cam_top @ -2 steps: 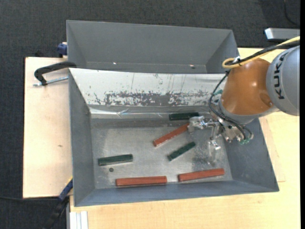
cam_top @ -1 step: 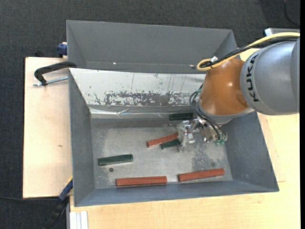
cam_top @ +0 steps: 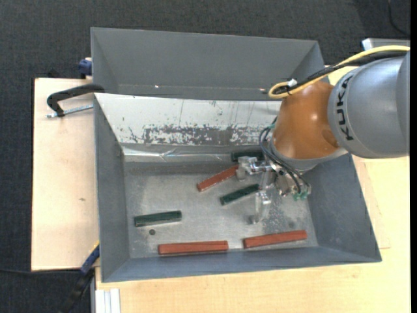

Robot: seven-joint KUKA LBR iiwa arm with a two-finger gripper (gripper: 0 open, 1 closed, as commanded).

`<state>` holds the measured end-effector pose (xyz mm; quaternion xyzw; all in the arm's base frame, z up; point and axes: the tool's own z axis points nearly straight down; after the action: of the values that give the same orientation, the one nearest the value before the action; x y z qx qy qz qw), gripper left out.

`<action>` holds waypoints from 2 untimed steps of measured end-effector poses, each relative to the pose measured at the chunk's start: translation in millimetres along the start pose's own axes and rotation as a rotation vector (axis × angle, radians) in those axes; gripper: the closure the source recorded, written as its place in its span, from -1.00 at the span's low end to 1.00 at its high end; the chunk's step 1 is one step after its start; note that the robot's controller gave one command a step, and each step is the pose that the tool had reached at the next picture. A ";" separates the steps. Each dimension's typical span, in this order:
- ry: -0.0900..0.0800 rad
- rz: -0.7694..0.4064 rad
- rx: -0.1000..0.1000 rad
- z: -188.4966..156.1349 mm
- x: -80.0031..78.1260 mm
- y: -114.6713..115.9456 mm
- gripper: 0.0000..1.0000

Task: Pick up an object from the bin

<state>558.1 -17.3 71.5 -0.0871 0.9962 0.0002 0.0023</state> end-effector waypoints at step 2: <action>0.001 0.000 0.000 0.6 0.2 0.2 1.00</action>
Offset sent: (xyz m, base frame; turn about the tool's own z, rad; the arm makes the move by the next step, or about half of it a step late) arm 0.0000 0.0000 0.0000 0.0000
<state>557.8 -17.1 70.9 -0.0872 0.9962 0.0003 0.0020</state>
